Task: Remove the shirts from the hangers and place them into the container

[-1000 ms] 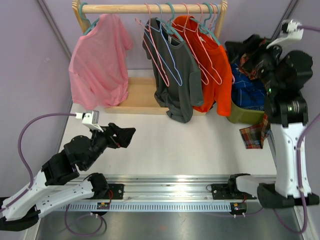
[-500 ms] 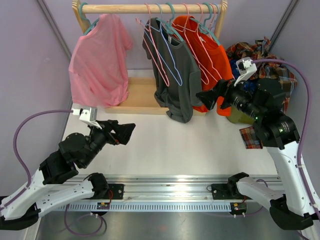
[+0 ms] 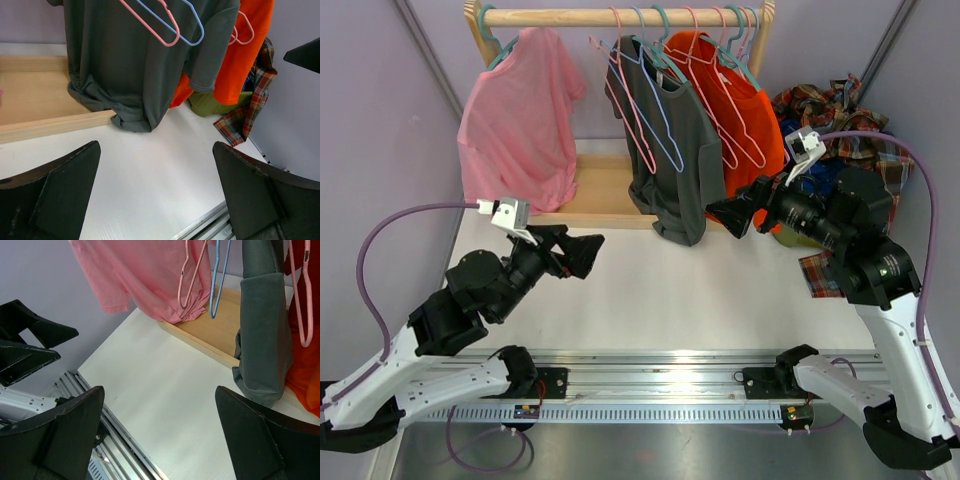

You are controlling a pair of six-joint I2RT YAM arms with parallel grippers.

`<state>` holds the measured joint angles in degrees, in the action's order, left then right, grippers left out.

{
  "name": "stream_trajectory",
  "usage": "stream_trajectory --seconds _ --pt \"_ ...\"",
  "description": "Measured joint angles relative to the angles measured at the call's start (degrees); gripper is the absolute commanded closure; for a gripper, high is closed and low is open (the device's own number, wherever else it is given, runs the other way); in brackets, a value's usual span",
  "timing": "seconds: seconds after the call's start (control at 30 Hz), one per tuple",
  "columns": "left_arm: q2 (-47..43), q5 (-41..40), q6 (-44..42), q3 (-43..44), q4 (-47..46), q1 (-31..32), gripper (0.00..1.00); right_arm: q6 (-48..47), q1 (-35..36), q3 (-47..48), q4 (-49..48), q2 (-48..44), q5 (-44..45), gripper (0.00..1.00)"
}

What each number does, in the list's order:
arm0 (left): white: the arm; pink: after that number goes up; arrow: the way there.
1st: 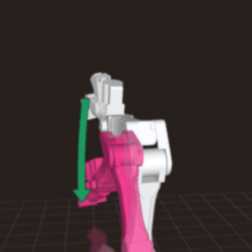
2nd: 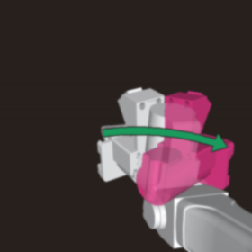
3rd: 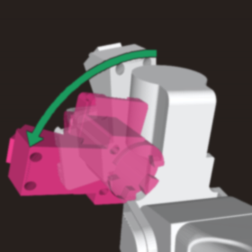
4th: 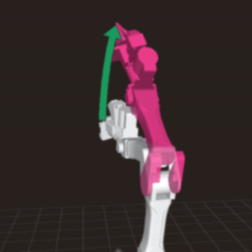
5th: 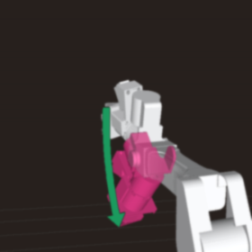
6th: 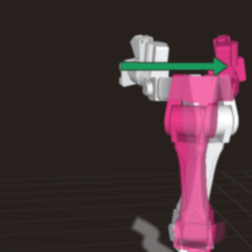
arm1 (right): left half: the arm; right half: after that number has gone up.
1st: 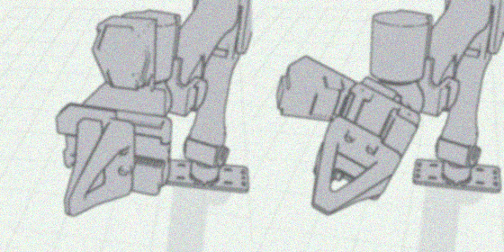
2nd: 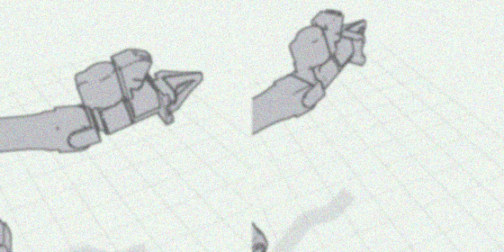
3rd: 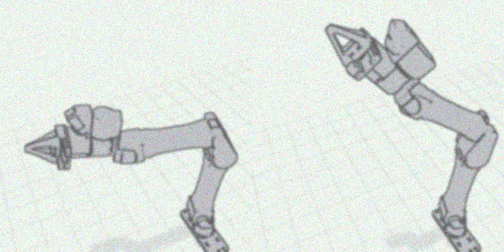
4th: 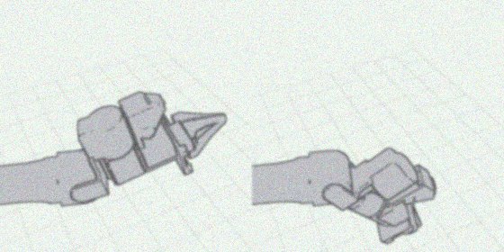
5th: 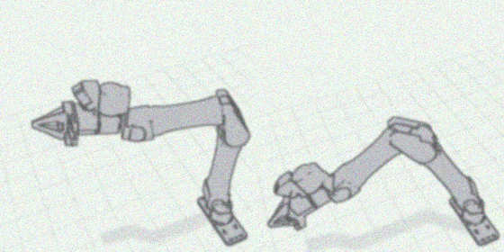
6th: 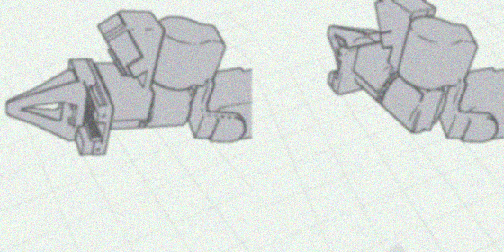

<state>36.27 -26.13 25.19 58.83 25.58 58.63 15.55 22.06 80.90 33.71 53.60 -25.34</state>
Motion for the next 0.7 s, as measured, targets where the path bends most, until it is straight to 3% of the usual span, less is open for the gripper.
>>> stream_trajectory --seconds 0.7 --pt "5.4 4.1 -3.0 5.0 -3.0 0.0 0.01 0.5 0.1 -2.3 -2.8 -1.1 -1.3 0.00"
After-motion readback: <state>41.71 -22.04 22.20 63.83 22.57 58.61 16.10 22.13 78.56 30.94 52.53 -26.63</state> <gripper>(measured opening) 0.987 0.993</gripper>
